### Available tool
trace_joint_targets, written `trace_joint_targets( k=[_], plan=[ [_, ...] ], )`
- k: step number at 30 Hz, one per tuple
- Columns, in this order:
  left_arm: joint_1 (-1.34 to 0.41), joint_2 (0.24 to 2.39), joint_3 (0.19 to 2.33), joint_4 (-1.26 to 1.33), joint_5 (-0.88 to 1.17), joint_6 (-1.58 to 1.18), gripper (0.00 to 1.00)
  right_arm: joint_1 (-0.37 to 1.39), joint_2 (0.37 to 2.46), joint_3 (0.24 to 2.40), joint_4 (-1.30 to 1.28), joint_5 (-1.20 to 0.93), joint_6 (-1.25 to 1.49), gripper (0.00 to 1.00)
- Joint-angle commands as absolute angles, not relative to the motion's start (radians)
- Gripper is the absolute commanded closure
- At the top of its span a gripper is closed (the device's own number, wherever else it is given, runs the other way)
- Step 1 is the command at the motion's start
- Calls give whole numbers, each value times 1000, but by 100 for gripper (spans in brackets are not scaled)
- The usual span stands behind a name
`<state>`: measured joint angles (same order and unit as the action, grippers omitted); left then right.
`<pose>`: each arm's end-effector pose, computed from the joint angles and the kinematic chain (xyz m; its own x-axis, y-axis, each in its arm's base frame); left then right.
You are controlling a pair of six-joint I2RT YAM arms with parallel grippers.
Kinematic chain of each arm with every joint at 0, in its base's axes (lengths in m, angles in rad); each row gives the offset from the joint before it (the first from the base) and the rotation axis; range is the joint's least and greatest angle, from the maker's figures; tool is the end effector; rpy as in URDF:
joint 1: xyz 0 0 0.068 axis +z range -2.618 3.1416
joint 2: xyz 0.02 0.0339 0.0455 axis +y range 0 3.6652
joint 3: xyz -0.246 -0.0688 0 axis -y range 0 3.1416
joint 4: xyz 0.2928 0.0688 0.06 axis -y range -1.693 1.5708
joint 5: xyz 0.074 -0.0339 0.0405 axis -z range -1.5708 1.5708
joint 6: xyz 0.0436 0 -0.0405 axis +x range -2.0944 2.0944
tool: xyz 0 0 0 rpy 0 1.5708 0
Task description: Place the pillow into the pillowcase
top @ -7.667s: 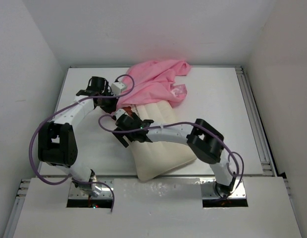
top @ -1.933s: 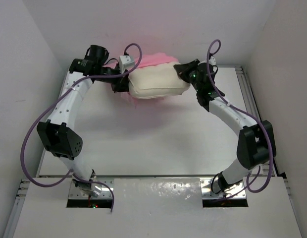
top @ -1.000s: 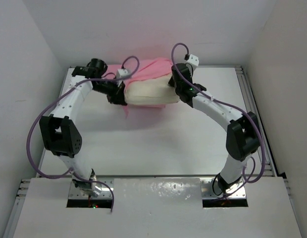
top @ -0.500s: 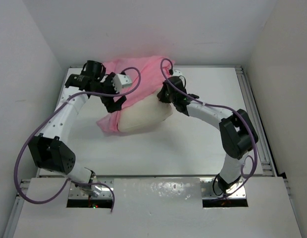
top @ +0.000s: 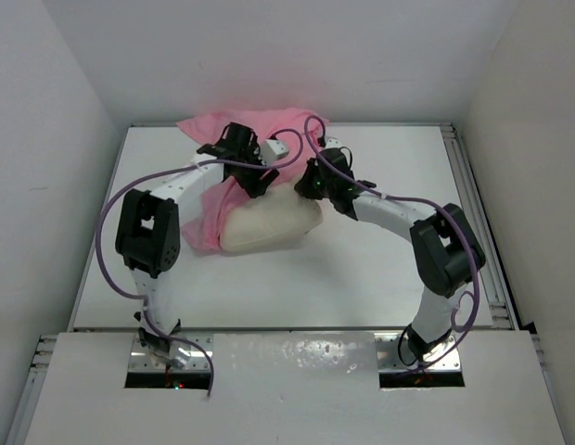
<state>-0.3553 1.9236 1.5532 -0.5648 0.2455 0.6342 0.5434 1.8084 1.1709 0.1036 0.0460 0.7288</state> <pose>0.4357 -0.1730 0.2007 -0.3277 0.7346 -0.5941 0.8278 0.5263 0.1942 0.3863 0.2310 0.1667 -0.6464 0.3868 -0.6577 -0.0699 0.8283 0.5558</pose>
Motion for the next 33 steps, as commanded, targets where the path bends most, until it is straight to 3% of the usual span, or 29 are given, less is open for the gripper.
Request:
trace_joint_targets(
  k=[1,2,3,4,6,9,11,16,21,23,27,28,29,32,33],
  plan=[
    [-383,1943,1628,-514,268,589,51,535,1738,1175,192,-29,764,100],
    [-390,1959,1650,-531,282,586,90,528,1743,1181,186,-35,767,98],
    [-391,1963,1669,-557,304,578,100,511,1750,1190,170,-52,762,90],
    [-396,1960,1695,-605,358,563,100,494,1770,1230,119,-116,752,62],
    [-396,1944,1709,-636,437,540,100,440,1790,1308,4,-214,700,17],
    [-396,1888,1700,-624,443,491,100,384,1757,1281,-130,-264,606,2],
    [-400,1861,1694,-604,437,477,100,345,1669,1206,-140,-274,572,1],
    [-442,1850,1700,-592,379,440,100,324,1488,849,67,-362,725,1],
    [-483,1835,1671,-604,357,440,100,449,1425,534,451,-188,1084,1],
    [-489,1822,1666,-609,357,442,100,486,1481,511,574,-157,1185,1],
    [-502,1798,1675,-626,377,451,100,514,1627,619,552,-161,1213,5],
    [-503,1790,1678,-630,385,454,100,517,1655,644,549,-161,1210,10],
    [-509,1784,1680,-641,399,472,100,512,1701,688,566,-166,1216,36],
    [-525,1750,1693,-669,428,526,100,479,1721,744,671,-175,1255,90],
    [-535,1731,1709,-711,439,538,100,469,1701,768,675,-152,1246,100]
  ],
)
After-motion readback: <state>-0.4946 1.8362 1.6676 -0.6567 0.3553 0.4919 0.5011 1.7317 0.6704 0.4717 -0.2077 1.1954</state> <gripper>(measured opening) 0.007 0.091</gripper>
